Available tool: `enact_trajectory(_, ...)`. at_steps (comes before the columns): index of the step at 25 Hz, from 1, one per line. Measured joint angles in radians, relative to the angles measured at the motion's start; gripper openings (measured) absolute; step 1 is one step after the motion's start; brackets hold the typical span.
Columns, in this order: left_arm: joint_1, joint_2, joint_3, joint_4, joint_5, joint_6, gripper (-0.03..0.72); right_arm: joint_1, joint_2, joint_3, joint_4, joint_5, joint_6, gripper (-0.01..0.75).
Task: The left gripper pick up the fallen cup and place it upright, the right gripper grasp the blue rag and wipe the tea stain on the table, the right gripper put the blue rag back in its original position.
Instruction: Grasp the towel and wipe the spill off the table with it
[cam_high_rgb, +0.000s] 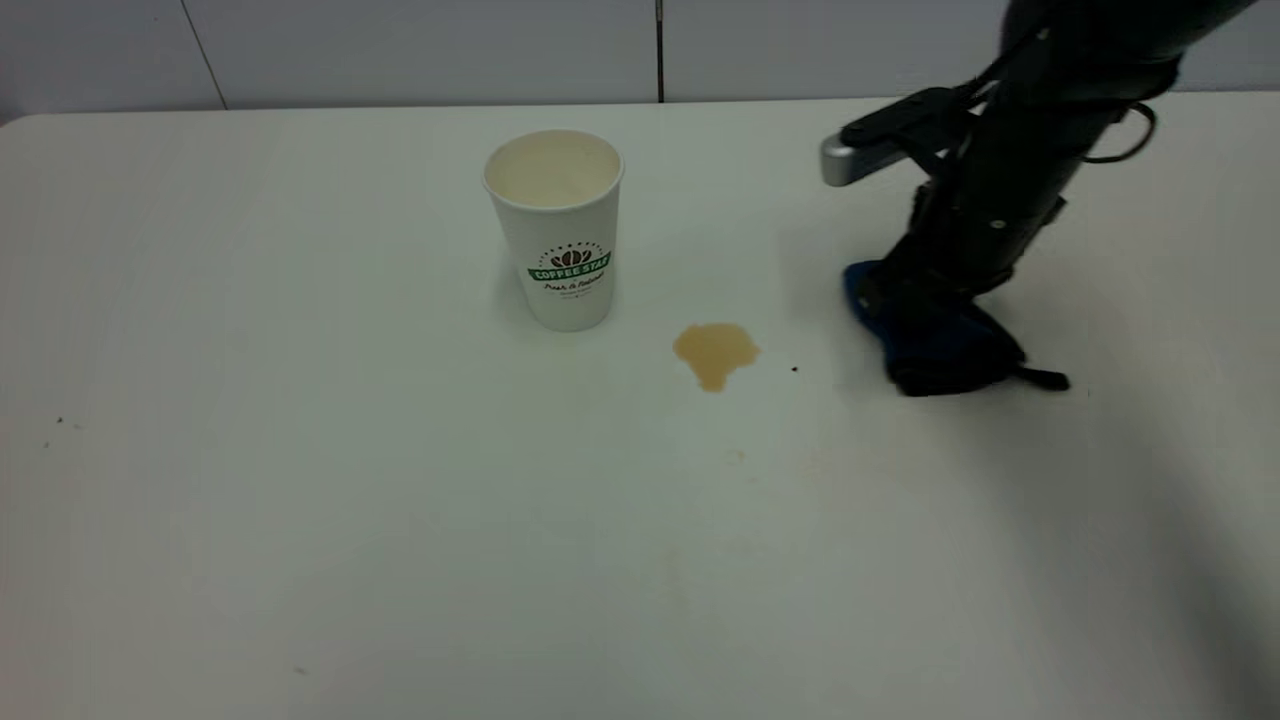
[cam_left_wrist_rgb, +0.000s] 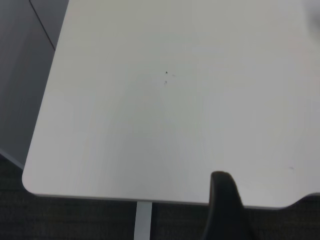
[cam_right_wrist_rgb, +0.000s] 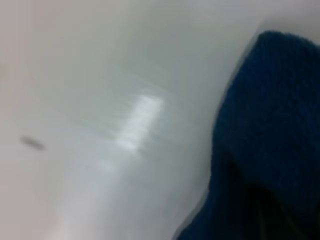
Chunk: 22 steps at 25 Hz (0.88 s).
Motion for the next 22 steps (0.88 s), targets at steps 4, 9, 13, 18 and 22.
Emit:
enact_trajectory(4, 0.0, 0.0, 0.0, 0.0, 0.0, -0.001, 0.493, 0.096, 0.03, -0.107, 0.007, -0.01, 0.0, 0.086)
enact_trajectory(9, 0.0, 0.0, 0.0, 0.0, 0.0, -0.001, 0.493, 0.166, 0.092, -0.216, 0.007, 0.089, 0.0, 0.086)
enact_trajectory(13, 0.0, 0.0, 0.0, 0.0, 0.0, -0.001, 0.493, 0.22, 0.105, -0.228, 0.014, 0.133, 0.001, 0.086)
enact_trajectory(18, 0.0, 0.0, 0.0, 0.0, 0.0, -0.001, 0.493, 0.267, 0.105, -0.234, 0.077, 0.26, -0.026, 0.086)
enact_trajectory(22, 0.0, 0.0, 0.0, 0.0, 0.0, -0.001, 0.493, 0.284, 0.105, -0.234, 0.074, 0.426, -0.053, 0.086)
